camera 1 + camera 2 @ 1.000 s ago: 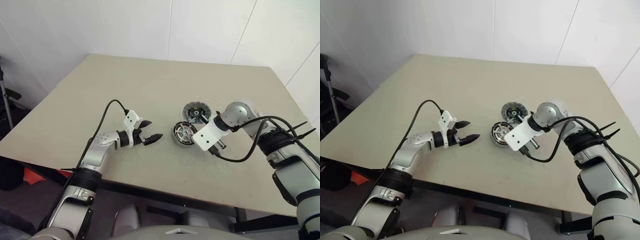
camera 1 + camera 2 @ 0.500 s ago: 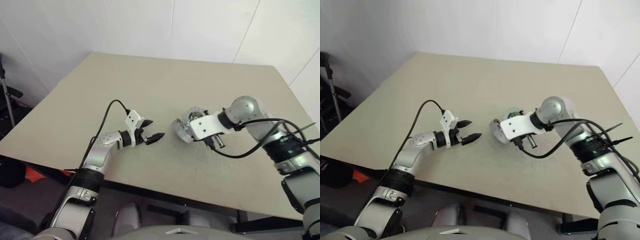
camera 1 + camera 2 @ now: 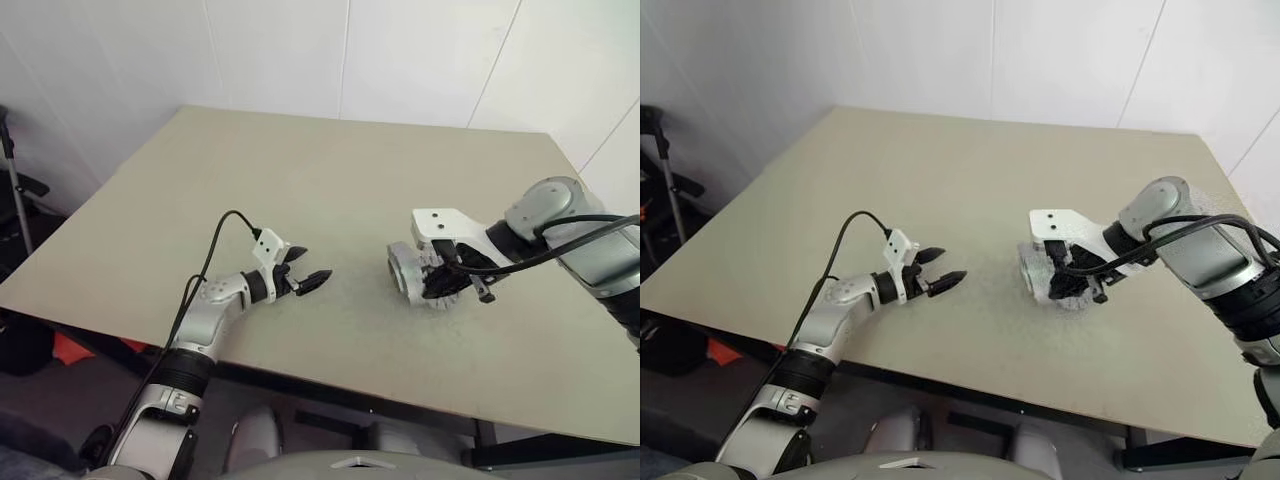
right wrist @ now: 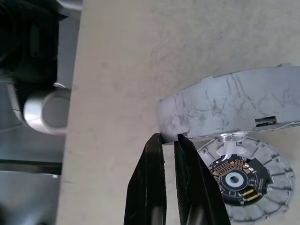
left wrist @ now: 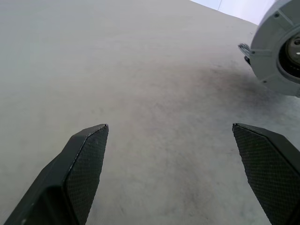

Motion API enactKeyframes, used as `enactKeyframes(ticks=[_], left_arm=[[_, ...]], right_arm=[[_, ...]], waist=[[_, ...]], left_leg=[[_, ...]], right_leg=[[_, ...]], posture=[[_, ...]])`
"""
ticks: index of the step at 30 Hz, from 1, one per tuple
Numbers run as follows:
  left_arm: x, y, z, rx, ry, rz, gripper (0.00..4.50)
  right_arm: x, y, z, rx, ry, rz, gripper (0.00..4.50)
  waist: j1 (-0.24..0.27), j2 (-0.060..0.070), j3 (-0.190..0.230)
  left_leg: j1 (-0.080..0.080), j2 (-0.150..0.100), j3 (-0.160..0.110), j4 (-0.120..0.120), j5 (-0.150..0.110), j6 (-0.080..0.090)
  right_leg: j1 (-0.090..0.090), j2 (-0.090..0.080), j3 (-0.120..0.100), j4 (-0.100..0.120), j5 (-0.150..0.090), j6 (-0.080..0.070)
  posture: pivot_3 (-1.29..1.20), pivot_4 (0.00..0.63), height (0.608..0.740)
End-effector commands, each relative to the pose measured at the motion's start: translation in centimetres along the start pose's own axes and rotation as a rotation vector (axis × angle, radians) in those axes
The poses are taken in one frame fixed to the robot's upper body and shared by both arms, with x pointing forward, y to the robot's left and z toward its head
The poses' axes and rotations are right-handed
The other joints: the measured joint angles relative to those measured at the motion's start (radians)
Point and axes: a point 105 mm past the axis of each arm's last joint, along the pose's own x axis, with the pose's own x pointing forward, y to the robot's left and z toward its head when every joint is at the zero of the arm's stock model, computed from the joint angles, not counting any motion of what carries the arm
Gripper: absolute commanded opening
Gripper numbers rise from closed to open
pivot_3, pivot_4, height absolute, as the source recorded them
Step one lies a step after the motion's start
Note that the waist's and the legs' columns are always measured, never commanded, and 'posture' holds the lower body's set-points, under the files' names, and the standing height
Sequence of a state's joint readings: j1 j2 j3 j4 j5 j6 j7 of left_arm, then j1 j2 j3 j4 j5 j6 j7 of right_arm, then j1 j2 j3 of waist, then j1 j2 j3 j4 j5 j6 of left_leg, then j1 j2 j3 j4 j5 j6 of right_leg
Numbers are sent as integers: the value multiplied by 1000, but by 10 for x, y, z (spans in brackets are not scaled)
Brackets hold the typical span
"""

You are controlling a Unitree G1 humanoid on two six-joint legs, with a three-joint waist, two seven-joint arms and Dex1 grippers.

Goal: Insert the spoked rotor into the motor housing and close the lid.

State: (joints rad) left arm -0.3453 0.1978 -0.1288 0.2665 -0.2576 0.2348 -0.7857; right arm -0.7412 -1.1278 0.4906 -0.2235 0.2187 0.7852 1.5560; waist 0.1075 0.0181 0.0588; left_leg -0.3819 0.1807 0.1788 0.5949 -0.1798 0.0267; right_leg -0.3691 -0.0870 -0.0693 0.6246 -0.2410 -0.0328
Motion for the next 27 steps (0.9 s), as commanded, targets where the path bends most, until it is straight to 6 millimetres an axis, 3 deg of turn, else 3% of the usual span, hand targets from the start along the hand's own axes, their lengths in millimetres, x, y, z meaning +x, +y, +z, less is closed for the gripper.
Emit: enactKeyframes(ticks=[1,10,14,21,27], left_arm=[[0,-1,11,34,-44,4,4500],[-8,0,8,25,-49,41,4500],[-15,3,8,27,-51,65,4500],[-30,10,9,33,-47,106,4500],[-44,22,27,69,-69,144,4500]], right_arm=[[-8,13,24,70,-66,81,4],[8,-10,66,441,-169,84,4],[20,-27,68,470,-169,25,4],[30,-31,70,456,-162,17,4],[51,-40,77,480,-171,-7,4]], waist=[[-4,0,0],[-4,2,0],[3,1,0],[17,1,0],[15,1,0]], left_leg=[[0,0,0,0,0,0],[0,0,0,0,1,-1],[0,0,0,0,1,-2],[-2,0,0,-2,0,-5],[-1,0,0,-3,3,-10]], right_leg=[[0,0,0,0,0,0],[-1,0,0,1,0,0],[-1,0,1,1,0,0],[-3,0,1,1,0,0],[-4,1,1,2,0,0]], posture=[[0,0,740],[0,0,740],[0,0,740],[0,0,740],[0,0,740]])
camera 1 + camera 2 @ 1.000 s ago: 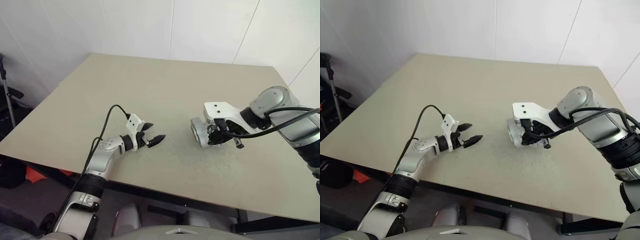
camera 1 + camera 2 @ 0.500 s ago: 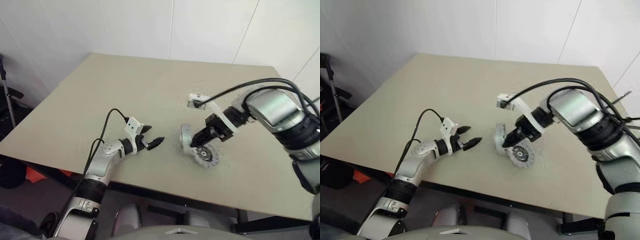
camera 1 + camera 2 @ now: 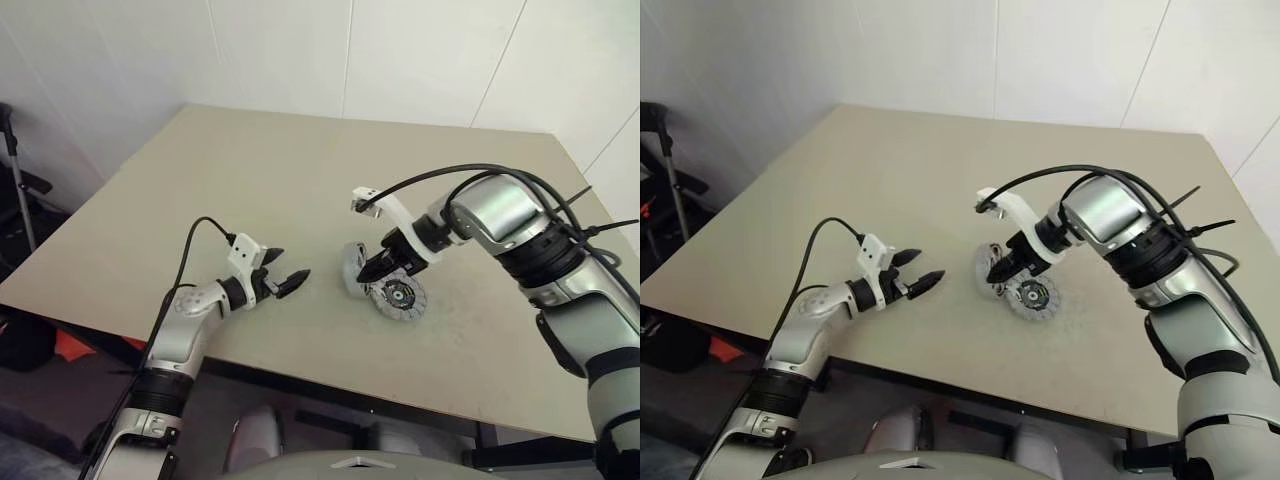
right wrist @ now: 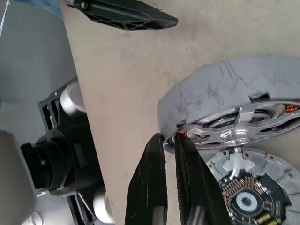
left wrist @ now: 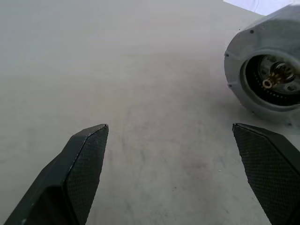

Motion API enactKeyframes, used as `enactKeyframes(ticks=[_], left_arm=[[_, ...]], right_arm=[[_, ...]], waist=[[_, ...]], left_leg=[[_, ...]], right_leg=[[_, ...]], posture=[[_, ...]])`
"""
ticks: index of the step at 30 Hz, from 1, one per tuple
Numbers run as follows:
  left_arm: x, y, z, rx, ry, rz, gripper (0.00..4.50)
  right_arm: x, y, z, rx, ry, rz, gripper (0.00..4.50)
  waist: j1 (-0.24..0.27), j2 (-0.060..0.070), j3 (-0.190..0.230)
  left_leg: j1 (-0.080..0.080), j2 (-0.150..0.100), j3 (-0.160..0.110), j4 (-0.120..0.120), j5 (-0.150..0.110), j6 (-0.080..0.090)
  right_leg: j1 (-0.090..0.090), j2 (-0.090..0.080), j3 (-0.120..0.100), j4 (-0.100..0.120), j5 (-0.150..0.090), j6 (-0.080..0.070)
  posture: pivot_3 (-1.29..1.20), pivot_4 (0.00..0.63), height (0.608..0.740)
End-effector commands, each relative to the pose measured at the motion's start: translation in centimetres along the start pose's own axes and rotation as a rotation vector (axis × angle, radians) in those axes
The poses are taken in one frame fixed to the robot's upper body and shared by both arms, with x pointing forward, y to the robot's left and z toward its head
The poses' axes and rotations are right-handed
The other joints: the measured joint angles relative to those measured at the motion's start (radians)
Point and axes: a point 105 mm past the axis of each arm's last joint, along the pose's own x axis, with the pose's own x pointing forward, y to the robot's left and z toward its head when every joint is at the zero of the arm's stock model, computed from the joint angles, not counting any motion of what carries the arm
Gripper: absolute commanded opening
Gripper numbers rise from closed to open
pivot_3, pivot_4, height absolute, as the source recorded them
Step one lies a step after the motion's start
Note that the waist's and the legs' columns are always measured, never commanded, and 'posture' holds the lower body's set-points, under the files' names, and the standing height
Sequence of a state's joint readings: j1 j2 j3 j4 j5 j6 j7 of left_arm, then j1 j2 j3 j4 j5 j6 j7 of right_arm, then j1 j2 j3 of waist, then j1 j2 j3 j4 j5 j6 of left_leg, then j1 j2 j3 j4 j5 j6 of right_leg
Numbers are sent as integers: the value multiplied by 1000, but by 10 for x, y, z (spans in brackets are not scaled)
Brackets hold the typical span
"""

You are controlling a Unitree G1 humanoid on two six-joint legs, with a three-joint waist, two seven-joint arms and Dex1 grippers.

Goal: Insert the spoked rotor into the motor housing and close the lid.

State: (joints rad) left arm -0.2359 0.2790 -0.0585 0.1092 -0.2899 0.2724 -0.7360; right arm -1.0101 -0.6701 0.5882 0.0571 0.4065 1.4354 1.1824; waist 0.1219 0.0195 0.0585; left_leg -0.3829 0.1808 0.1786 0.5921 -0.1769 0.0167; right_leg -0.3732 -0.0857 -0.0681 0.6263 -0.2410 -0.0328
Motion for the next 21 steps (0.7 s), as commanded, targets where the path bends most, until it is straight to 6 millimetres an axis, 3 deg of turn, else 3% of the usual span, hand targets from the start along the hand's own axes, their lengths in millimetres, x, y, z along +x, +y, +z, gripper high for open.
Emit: enactKeyframes(ticks=[1,7,14,18,21], left_arm=[[-6,9,24,50,-56,22,4500],[-8,11,28,62,-55,27,4500],[-9,8,26,59,-50,27,4500],[-5,8,26,57,-50,17,4500],[0,6,28,57,-53,-4,4500]], right_arm=[[0,-1,13,-24,-44,-30,4],[16,-10,19,28,-62,-60,4],[9,-11,29,50,-105,-79,4],[-13,-4,56,26,-214,-83,4],[-46,4,87,-88,-369,-132,4]], waist=[[1,0,0],[4,0,0],[3,0,0],[3,0,0],[3,-1,0]], left_leg=[[0,0,0,0,0,-1],[2,0,0,0,1,-2],[2,-1,0,-4,3,-4],[2,-1,0,-8,4,-7],[1,-1,0,-10,5,-9]], right_leg=[[0,0,0,0,0,0],[2,0,0,-1,0,0],[1,0,0,-1,0,0],[-1,1,0,-1,0,0],[-3,1,1,-1,0,0]], posture=[[0,0,740],[0,0,740],[0,0,740],[0,0,740],[0,0,740]])
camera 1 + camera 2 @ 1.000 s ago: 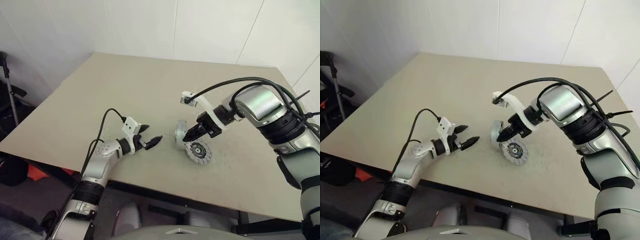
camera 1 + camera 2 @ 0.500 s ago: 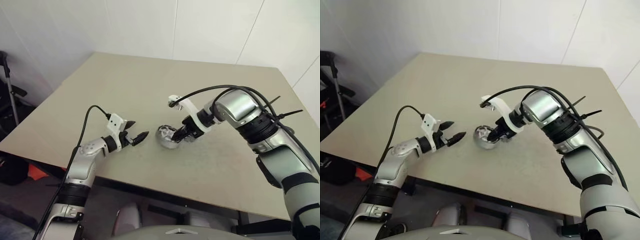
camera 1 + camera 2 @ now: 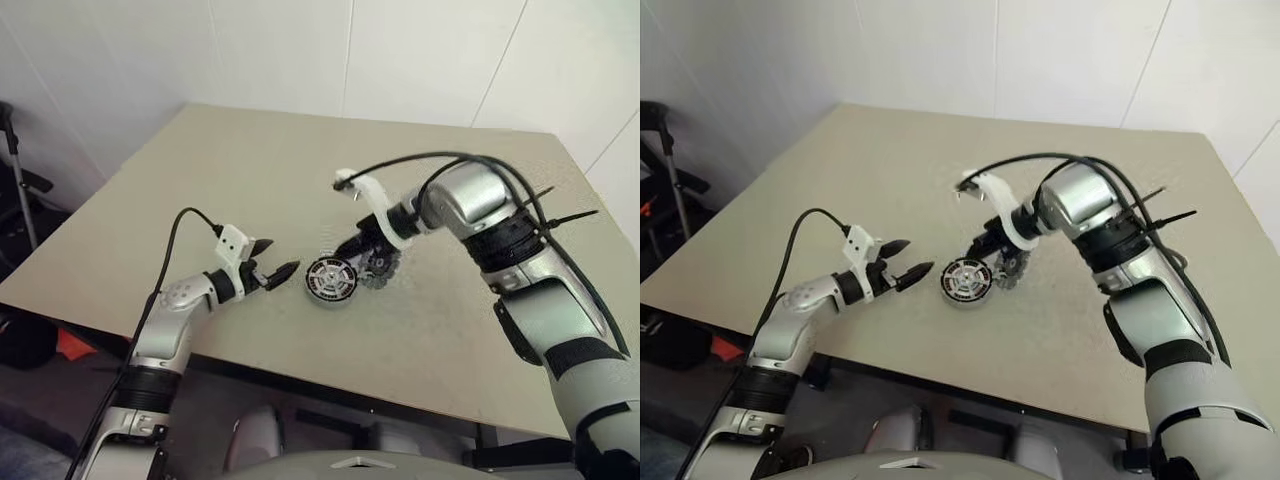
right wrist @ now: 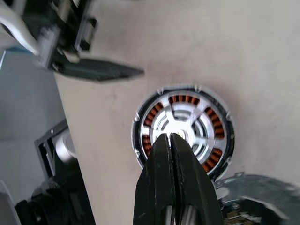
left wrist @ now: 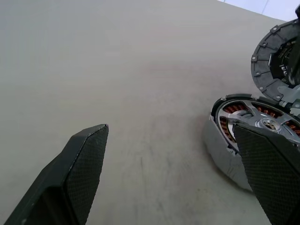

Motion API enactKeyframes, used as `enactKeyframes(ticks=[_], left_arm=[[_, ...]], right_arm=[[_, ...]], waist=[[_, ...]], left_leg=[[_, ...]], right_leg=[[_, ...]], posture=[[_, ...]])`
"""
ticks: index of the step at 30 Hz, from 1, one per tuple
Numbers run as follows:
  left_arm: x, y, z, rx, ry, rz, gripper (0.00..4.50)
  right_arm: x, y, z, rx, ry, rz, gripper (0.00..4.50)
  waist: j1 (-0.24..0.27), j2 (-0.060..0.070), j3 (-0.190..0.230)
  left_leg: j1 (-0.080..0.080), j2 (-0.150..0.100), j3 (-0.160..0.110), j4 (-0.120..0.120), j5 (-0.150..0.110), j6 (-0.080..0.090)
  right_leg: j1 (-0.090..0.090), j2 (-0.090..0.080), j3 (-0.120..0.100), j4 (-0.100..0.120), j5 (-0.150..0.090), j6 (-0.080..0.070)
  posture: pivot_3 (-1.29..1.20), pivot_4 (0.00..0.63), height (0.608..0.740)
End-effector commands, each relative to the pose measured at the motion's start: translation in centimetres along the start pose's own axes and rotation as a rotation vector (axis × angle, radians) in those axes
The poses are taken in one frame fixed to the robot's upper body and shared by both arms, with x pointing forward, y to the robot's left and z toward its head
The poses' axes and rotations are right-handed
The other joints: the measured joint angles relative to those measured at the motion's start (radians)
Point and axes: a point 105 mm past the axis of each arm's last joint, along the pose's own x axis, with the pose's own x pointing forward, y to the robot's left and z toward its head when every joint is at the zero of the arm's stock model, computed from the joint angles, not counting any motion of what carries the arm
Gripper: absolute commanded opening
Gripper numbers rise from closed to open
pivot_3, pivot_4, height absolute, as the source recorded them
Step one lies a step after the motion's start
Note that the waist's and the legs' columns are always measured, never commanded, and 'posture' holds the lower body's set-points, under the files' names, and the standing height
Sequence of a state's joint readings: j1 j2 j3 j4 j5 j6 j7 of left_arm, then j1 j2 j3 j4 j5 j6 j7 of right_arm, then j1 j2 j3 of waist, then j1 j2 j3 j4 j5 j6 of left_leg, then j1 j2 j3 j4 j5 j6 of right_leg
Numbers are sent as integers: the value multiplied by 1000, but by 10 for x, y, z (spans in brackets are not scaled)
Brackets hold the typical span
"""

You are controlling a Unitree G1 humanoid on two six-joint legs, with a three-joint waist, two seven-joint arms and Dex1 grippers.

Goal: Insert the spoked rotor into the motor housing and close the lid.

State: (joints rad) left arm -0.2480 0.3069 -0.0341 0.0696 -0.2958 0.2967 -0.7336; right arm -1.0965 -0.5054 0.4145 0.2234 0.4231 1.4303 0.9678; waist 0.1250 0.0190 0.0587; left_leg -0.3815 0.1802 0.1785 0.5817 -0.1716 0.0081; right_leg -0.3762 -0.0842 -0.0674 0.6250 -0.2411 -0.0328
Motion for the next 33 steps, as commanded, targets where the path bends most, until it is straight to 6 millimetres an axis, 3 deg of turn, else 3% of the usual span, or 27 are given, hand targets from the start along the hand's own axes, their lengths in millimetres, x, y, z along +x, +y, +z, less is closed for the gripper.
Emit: enactKeyframes(ticks=[1,4,7,9,13,15,17,19,25,30,33], left_arm=[[8,-2,15,23,-40,-31,4500],[14,-6,16,18,-36,-71,4500],[17,-9,18,5,-31,-116,4500],[18,-12,19,-9,-24,-154,4500],[17,-10,20,7,4,-194,4500],[16,-8,20,15,17,-203,4500],[18,-8,21,24,33,-227,4500],[19,-8,22,29,41,-245,4500],[26,-9,26,48,43,-266,4500],[25,-7,25,49,41,-254,4500],[21,-5,24,48,40,-236,4500]], right_arm=[[-41,13,49,-140,-215,-35,4],[-63,9,59,-207,-313,-97,4],[-84,2,54,-279,-399,-143,4],[-93,-16,36,-353,-419,-243,4],[-110,-36,-11,-340,-387,-351,4],[-118,-48,-28,-374,-347,-458,4],[-122,-61,-62,-419,-224,-551,4],[-121,-59,-80,-433,-164,-545,4],[-91,-22,-98,-418,-164,-335,4],[-66,-6,-83,-353,-252,-236,4],[-52,-8,-71,-296,-294,-213,4]], waist=[[1,0,0],[5,-1,0],[10,-3,0],[18,-5,0],[27,-5,0],[27,-3,0],[28,-3,0],[27,-3,0],[18,-2,-1],[20,-2,-1],[17,-2,-1]], left_leg=[[0,0,0,0,0,0],[0,0,0,-1,0,0],[-1,-1,0,-1,0,0],[-1,-1,0,-1,0,0],[1,-1,0,-1,0,1],[1,-1,0,-1,0,1],[1,-1,0,-1,0,1],[4,-1,0,-1,-1,2],[7,0,1,-2,-2,4],[9,0,1,-1,-2,4],[9,0,1,-1,-2,4]], right_leg=[[0,0,0,0,0,0],[0,0,0,-1,0,0],[0,0,0,-2,0,0],[2,0,0,-3,0,0],[2,0,0,-2,0,0],[2,0,0,-2,0,0],[2,0,1,-2,0,0],[5,0,1,-3,0,1],[7,0,2,-3,-1,2],[9,0,1,-2,-1,1],[8,0,1,-1,0,0]], posture=[[0,0,740],[0,0,740],[0,0,740],[0,0,740],[0,0,740],[0,0,740],[0,0,740],[0,0,740],[0,0,740],[0,0,740],[0,0,740]])
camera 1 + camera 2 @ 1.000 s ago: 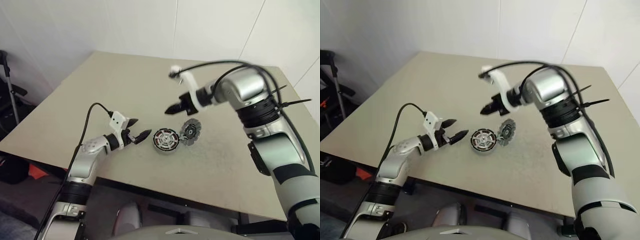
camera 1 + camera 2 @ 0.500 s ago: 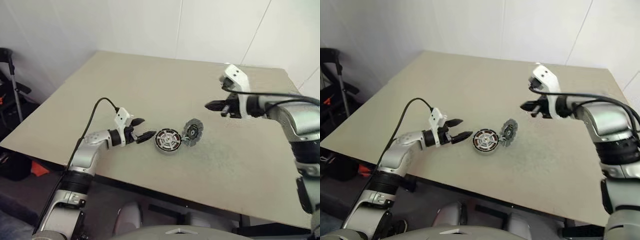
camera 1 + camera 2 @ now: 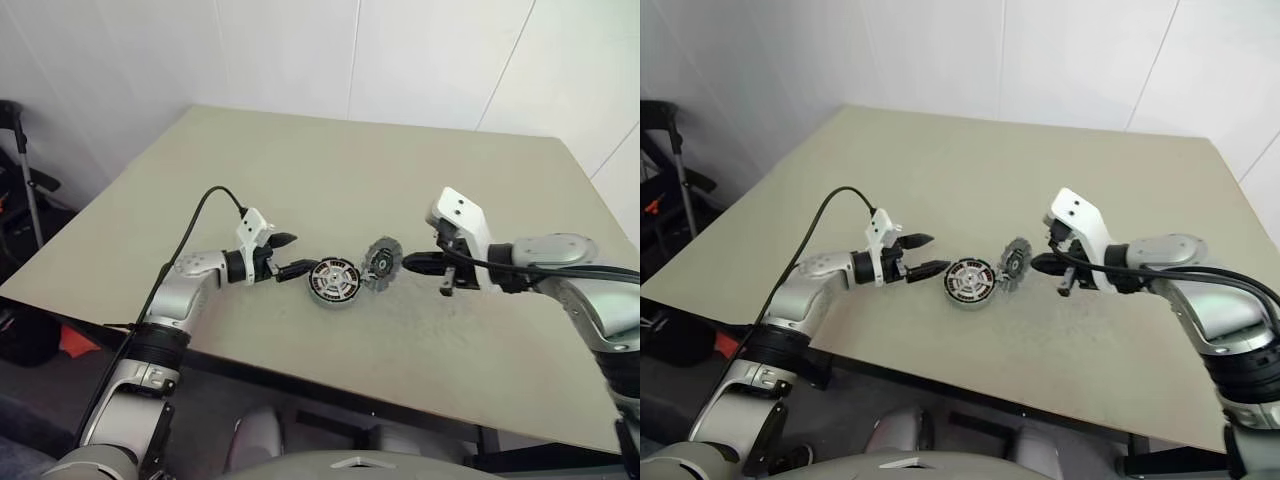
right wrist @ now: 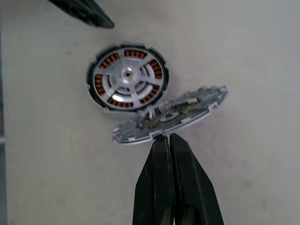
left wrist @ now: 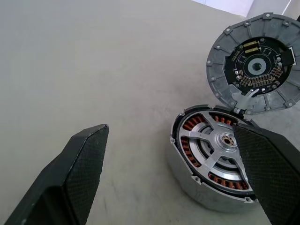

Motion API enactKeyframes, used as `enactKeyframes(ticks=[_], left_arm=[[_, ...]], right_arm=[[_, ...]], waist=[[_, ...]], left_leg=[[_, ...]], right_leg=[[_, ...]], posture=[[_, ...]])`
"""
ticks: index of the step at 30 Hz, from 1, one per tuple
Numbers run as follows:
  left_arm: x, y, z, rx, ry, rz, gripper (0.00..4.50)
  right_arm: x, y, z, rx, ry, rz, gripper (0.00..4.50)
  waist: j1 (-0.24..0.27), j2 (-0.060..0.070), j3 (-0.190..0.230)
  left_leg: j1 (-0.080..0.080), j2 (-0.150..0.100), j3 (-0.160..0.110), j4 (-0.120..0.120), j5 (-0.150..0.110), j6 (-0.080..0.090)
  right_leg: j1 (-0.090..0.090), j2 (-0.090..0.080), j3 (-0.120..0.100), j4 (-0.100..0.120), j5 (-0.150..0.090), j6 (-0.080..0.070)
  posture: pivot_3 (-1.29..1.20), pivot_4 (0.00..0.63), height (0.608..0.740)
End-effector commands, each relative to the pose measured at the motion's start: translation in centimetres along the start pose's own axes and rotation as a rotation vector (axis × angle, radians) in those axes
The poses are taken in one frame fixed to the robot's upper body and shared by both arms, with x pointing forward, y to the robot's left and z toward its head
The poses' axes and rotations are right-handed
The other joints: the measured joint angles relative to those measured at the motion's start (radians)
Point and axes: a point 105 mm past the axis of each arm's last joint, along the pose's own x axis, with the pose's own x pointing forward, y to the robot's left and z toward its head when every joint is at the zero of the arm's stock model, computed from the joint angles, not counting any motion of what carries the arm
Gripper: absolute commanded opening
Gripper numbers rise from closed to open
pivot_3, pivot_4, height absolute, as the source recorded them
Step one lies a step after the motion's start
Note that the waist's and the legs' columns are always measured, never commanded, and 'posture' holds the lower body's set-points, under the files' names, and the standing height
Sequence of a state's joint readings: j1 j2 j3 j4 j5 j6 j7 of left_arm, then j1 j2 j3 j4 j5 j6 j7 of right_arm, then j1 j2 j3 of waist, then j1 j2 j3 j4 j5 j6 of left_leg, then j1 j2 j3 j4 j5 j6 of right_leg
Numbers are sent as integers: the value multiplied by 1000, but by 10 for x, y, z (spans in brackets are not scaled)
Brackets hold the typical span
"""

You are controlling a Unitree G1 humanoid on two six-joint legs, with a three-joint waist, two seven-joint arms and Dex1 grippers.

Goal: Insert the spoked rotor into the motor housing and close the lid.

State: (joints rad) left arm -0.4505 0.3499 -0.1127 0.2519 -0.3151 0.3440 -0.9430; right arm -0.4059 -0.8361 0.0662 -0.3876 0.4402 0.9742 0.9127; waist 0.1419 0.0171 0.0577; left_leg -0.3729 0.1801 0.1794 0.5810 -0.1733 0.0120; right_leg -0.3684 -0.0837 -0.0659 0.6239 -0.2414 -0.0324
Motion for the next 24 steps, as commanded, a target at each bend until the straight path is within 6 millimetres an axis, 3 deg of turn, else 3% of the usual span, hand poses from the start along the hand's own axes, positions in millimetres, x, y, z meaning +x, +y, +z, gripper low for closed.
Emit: enactKeyframes(ticks=[1,13,24], left_arm=[[-5,2,12,46,-38,26,4500],[-32,19,17,68,-46,151,4500],[-33,22,23,88,-42,158,4500]], right_arm=[[13,-1,13,20,-32,0,4],[51,26,13,121,-37,110,4],[95,21,7,268,-58,67,4]], waist=[[0,0,0],[0,0,0],[-17,0,0]], left_leg=[[0,0,0,0,0,0],[2,0,0,0,1,-2],[1,0,0,-2,2,-4]], right_leg=[[0,0,0,0,0,0],[2,0,0,0,0,0],[0,0,0,0,0,0]], posture=[[0,0,740],[0,0,740],[0,0,740]])
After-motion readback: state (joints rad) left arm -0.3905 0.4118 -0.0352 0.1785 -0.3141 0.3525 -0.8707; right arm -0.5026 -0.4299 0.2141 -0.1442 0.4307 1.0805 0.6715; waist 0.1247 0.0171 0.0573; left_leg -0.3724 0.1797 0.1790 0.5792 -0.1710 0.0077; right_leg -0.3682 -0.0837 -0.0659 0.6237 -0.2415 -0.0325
